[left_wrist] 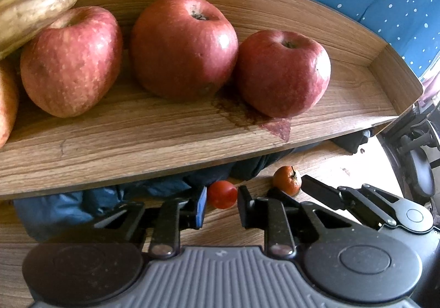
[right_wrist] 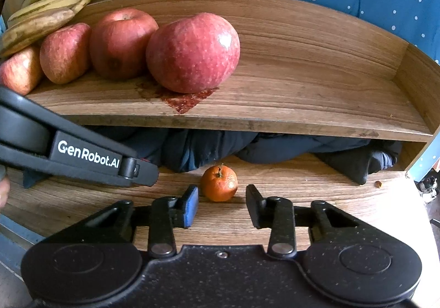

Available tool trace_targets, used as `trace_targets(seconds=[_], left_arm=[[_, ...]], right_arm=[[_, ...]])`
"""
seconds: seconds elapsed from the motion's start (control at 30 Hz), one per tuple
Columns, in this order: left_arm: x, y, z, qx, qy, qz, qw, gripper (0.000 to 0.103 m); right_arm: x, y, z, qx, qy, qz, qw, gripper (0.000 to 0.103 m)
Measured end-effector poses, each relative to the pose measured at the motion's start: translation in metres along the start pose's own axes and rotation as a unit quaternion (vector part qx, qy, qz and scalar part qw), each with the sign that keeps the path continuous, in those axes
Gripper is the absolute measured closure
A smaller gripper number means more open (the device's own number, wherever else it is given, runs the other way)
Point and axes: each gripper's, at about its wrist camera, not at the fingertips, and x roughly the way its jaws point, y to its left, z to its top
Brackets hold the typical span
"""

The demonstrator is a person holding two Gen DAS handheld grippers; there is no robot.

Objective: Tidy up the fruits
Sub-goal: 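Grasp the cherry tomato with the left tool while the right grasps the small orange, then carry the cherry tomato and small orange back over the steel tray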

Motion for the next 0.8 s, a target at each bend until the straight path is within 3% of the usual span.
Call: trace_targets(seconds=[0.17,0.8], left_arm=[[-0.001,0.001,-0.001,0.001,-0.001,0.0,1.0,0.078],[-0.019,-0.001,-0.009,0.004,-0.012,0.004,0.9999,0.078]], right_arm=[[0.0,0.002,-0.001,-0.002,-0.002,0.004,1.0,0.073],[-0.021,0.001,-0.006,0.002,-0.012,0.013,1.0,0.074]])
